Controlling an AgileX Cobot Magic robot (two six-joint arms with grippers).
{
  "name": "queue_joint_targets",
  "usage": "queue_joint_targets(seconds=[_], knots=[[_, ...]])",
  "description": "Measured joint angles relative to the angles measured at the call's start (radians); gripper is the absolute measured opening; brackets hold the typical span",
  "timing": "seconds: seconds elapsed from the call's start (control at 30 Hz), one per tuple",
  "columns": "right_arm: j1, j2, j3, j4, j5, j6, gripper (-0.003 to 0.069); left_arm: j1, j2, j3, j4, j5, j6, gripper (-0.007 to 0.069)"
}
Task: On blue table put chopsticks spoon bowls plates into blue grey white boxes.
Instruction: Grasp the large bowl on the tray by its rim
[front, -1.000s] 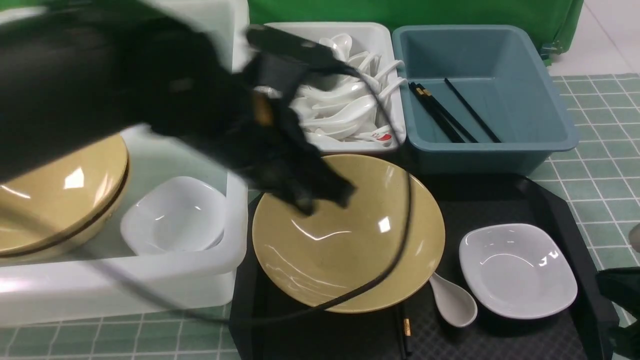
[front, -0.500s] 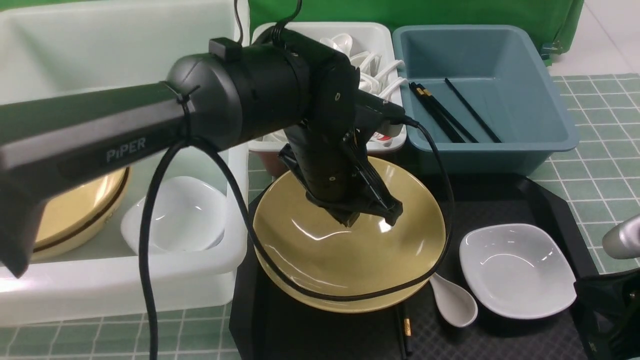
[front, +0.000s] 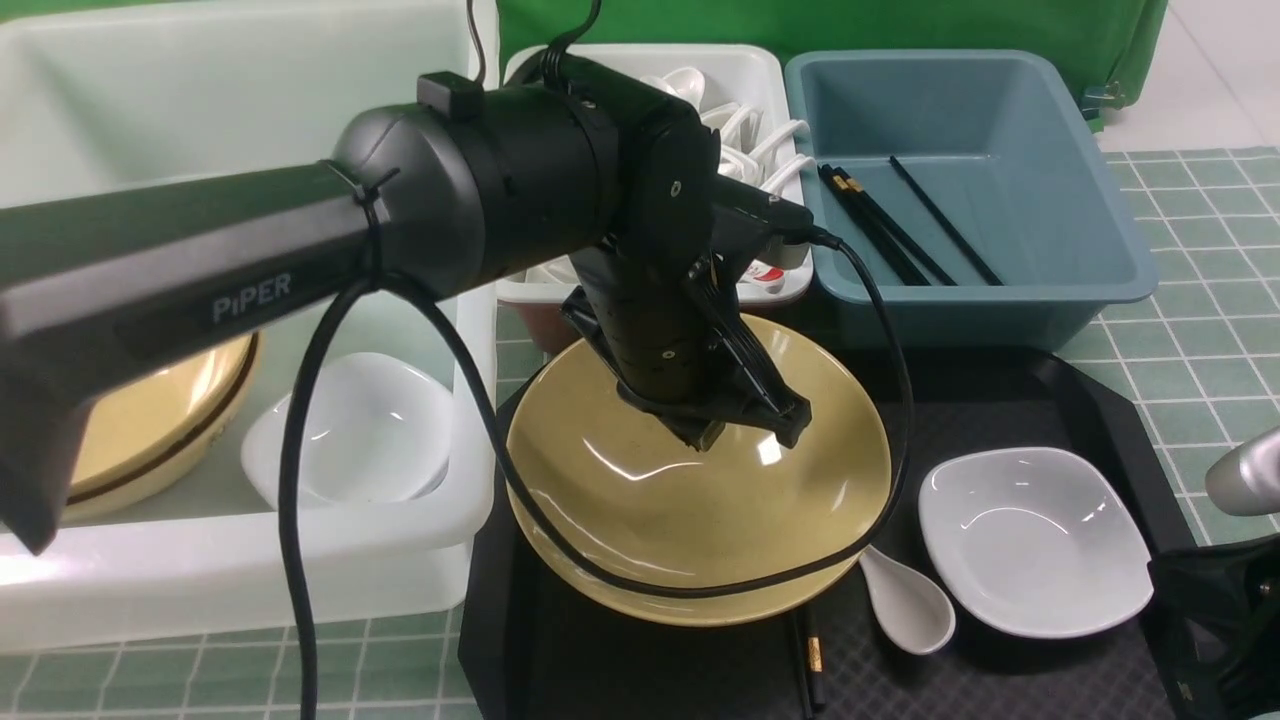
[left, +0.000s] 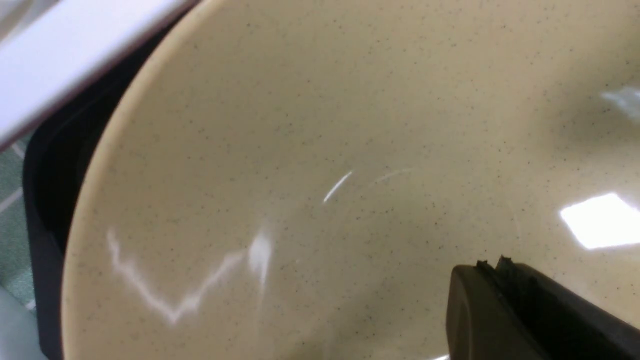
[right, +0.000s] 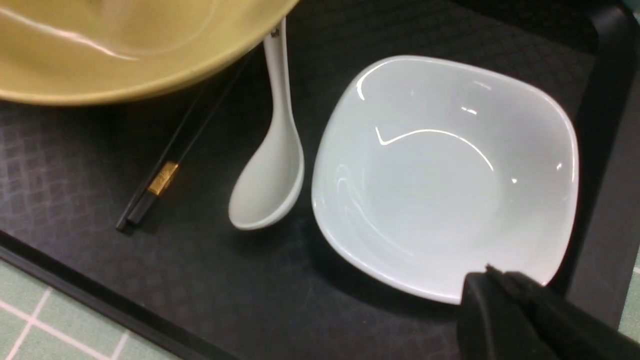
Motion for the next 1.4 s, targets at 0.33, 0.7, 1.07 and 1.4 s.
queue_joint_targets(seconds=[0.33,0.7,1.07,1.4], knots=[[0.000,0.000,0.000,0.000,0.000,0.000,0.0038,0.000,0.000,0.000,-0.021,0.000,-0.004,0.0004],[0.000,0.000,0.000,0.000,0.000,0.000,0.0038,0.000,0.000,0.000,-0.033,0.000,-0.003,0.0004],[0.000,0.000,0.000,0.002,0.000,0.000,0.0043,0.000,0.000,0.000,-0.034,0.000,-0.003,0.0004],[0.000,0.000,0.000,0.003,0.001,0.000,0.0043,0.000,0.000,0.000,-0.036,0.000,-0.003,0.0004]])
